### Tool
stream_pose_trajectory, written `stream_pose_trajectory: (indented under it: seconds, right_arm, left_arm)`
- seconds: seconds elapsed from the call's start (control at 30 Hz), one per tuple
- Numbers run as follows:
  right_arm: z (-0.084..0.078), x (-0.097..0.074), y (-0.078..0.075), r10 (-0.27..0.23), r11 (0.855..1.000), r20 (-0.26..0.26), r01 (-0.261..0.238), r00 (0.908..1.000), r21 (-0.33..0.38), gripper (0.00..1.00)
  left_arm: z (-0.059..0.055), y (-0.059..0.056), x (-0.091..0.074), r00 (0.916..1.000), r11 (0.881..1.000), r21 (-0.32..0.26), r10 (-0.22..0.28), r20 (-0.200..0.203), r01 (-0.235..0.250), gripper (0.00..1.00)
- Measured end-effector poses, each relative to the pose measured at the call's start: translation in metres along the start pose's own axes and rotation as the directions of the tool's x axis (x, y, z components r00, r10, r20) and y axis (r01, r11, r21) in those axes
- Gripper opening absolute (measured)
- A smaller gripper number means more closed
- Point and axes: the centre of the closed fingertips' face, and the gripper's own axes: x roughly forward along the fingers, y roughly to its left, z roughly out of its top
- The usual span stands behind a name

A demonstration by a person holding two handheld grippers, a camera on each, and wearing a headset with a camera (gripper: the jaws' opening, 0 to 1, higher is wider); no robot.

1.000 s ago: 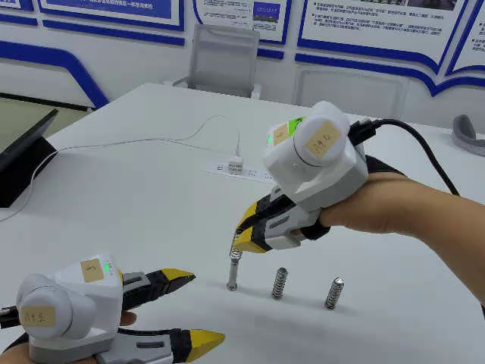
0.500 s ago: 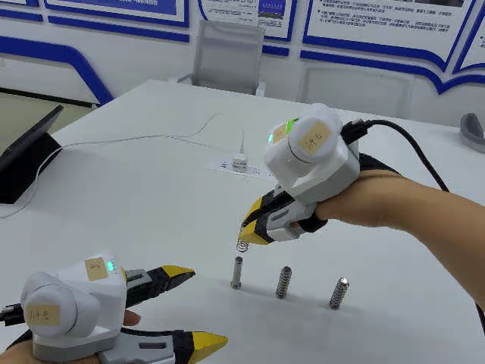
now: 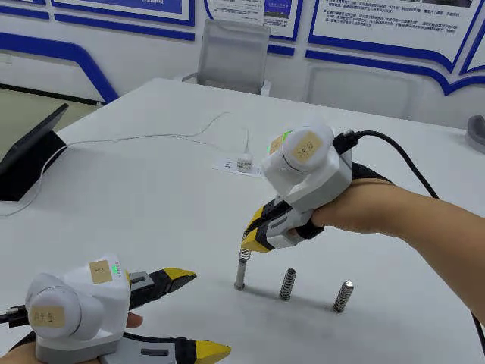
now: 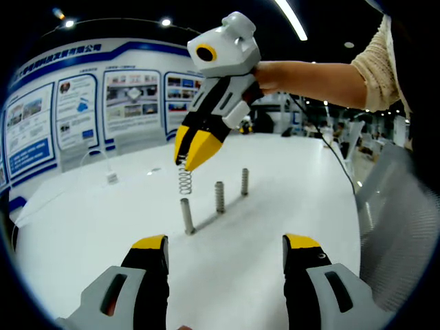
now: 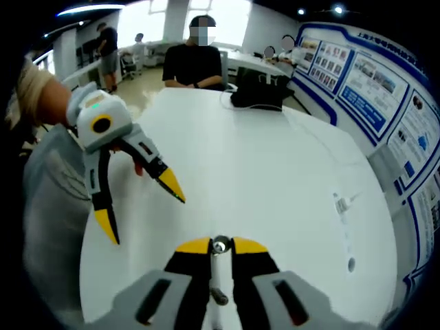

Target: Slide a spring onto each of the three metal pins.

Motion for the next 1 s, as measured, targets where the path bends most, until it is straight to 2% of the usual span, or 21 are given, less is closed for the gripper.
stream_pose_trajectory:
  seconds: [0.7,1.0]
  right_arm:
    - [-0.009,0.015,-0.003,0.021,1.0,-0.023,-0.02,0.9995,0.022,0.12]
    - [-0.017,0.028,-0.002,0.032,0.999,-0.039,-0.031,0.9987,0.039,0.12]
  left_arm:
    - [-0.005,0.003,0.0,0.9999,1.0,-0.012,0.006,-0.008,-0.006,0.68]
    - [-0.007,0.003,0.001,0.9999,1.0,-0.015,0.002,-0.012,-0.002,0.68]
